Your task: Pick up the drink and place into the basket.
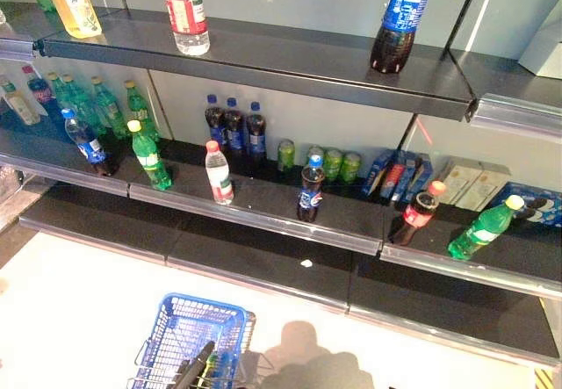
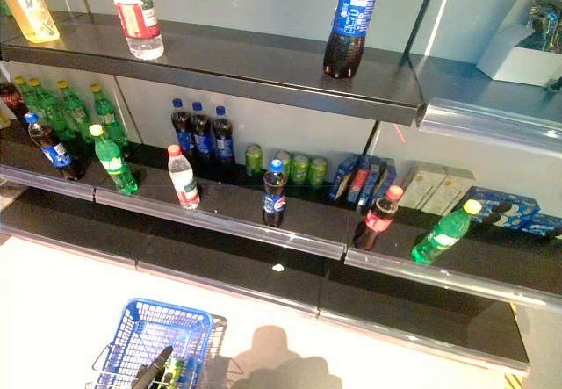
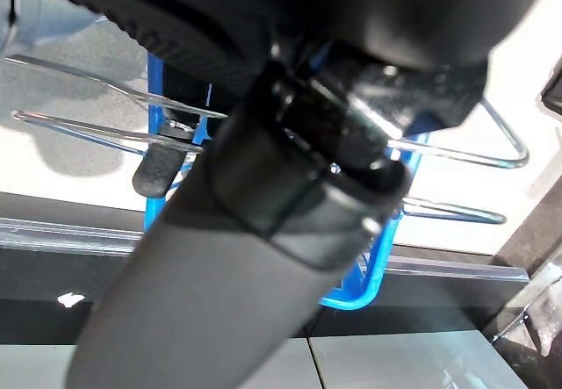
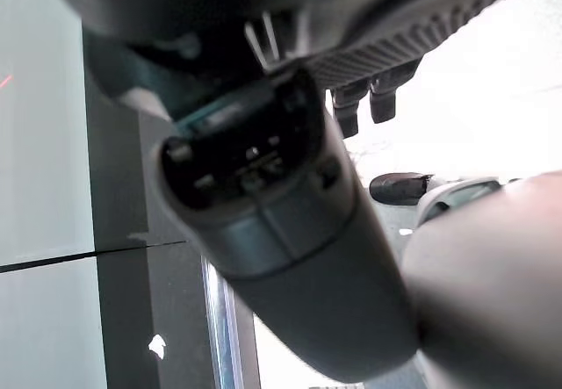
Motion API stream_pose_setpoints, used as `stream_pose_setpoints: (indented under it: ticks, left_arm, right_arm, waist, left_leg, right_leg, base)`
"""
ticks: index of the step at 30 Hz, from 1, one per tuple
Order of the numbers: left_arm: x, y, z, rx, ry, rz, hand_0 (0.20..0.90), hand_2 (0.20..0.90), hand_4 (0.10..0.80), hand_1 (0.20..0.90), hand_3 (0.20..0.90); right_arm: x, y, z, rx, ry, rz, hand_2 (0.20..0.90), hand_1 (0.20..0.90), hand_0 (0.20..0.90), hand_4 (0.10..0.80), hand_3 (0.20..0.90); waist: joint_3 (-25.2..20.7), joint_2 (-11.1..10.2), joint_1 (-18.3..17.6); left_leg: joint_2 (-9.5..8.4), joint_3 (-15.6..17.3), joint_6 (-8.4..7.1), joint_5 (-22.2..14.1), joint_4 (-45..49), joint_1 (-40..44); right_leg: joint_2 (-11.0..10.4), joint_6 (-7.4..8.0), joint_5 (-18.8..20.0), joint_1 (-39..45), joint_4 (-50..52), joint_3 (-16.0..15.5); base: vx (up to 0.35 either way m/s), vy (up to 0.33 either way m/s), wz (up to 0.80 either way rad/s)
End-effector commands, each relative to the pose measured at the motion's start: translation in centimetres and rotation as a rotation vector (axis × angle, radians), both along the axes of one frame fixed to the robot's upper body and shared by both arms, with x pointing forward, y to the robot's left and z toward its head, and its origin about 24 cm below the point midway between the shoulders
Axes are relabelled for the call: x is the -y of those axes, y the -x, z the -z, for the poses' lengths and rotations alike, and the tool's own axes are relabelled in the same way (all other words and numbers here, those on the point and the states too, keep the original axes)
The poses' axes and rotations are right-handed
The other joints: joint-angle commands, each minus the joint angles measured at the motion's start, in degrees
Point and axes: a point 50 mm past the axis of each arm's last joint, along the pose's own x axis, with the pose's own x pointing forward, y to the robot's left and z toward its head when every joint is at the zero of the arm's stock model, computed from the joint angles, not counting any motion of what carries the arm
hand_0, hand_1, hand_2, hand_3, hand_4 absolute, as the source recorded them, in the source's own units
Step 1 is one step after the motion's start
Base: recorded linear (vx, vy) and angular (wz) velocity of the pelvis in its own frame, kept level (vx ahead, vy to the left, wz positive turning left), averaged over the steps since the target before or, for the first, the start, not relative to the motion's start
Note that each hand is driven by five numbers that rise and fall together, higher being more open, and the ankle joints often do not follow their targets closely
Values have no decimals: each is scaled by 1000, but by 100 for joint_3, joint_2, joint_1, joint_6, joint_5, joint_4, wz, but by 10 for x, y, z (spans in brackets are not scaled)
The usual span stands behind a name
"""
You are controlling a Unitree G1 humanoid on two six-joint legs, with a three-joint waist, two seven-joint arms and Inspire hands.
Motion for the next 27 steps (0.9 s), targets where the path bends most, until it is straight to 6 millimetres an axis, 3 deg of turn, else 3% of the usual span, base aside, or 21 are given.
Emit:
stream_pose_setpoints:
  ticks: [1, 19, 27]
  left_arm:
    - [12, -37, -7, 137, -2, 68, 300, 300, 100, 300, 200]
    - [13, -41, -9, 147, 3, 85, 300, 300, 100, 300, 200]
    - [10, -45, -12, 153, -3, 75, 300, 300, 100, 300, 200]
  right_arm:
    - [10, -11, -2, -12, 50, 19, 900, 900, 900, 800, 900]
    - [13, -13, -4, 8, 92, 47, 900, 900, 900, 800, 900]
    - [28, -40, -17, 221, 188, 158, 900, 900, 900, 800, 900]
  waist:
    - [211, 159, 29]
    - [233, 185, 25]
    - [281, 157, -73]
  left_leg:
    - [330, -151, -149, -73, 32, 57]
    - [329, -150, -150, -83, 31, 71]
    - [370, -55, -153, -90, 48, 104]
  right_leg:
    - [-500, 312, 307, 13, 89, -126]
    - [-494, 310, 306, 6, 86, -107]
    - [-475, 313, 329, -28, 91, -15]
  base:
    - [0, 0, 0]
    - [0, 0, 0]
    - [0, 0, 0]
